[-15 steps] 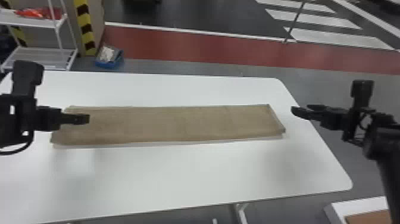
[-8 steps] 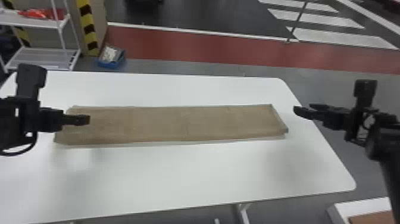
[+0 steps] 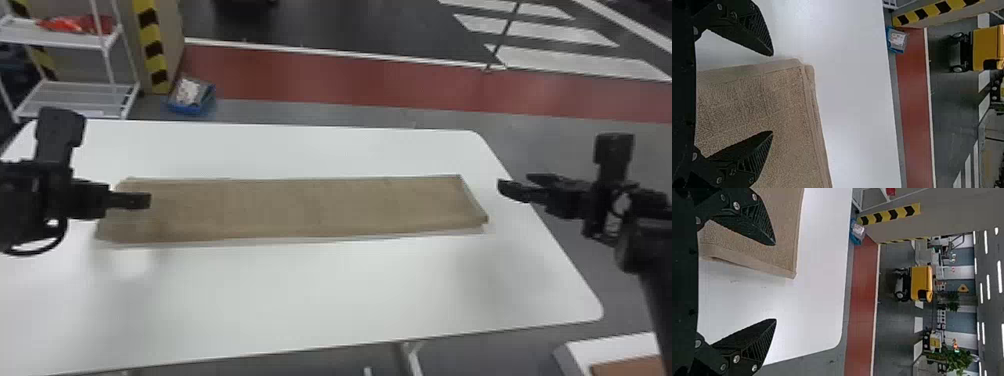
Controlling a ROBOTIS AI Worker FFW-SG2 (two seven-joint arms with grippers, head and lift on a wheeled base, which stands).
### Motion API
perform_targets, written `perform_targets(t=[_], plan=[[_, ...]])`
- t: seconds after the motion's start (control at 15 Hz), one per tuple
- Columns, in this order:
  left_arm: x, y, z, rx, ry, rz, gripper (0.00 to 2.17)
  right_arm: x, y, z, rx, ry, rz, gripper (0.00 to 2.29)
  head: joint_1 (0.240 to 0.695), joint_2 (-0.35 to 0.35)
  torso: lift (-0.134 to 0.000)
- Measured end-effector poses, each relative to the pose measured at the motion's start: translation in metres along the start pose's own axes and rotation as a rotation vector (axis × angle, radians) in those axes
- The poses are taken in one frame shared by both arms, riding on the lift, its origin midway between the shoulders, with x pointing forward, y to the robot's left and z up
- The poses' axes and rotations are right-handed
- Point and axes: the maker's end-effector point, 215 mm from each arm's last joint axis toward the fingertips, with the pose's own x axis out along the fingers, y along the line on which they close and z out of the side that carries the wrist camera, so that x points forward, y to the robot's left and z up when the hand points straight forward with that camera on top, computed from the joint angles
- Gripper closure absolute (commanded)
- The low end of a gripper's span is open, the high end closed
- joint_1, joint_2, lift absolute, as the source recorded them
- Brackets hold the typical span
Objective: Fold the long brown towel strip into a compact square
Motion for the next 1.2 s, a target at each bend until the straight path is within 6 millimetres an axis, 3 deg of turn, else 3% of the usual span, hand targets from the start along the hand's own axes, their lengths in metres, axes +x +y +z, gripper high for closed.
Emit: perform_targets(t=[0.33, 0.67, 0.93, 1.13, 1.2], plan=[[-0.002, 0.002, -0.006, -0.009, 0.003, -0.004, 0.20, 0.013, 0.015, -0.017, -0.047, 0.048, -0.005, 0.22, 0.695, -0.182, -0.120], [-0.022, 0.005, -0.030, -0.048, 0.042, -0.030, 0.20, 0.028, 0.039, -0.043, -0.056, 0.082, 0.021, 0.22, 0.695, -0.158, -0.120], [-0.028, 0.013, -0.045, -0.063, 0.064, -0.026, 0.20, 0.036, 0.043, -0.060, -0.073, 0.117, -0.008, 0.22, 0.695, -0.145, -0.120], [-0.030, 0.018, -0.051, -0.067, 0.069, -0.026, 0.21, 0.039, 0.046, -0.070, -0.068, 0.147, -0.009, 0.35, 0.695, -0.140, -0.120], [-0.031, 0.019, -0.052, -0.068, 0.070, -0.027, 0.26, 0.040, 0.048, -0.072, -0.065, 0.156, -0.004, 0.53, 0.695, -0.138, -0.120]])
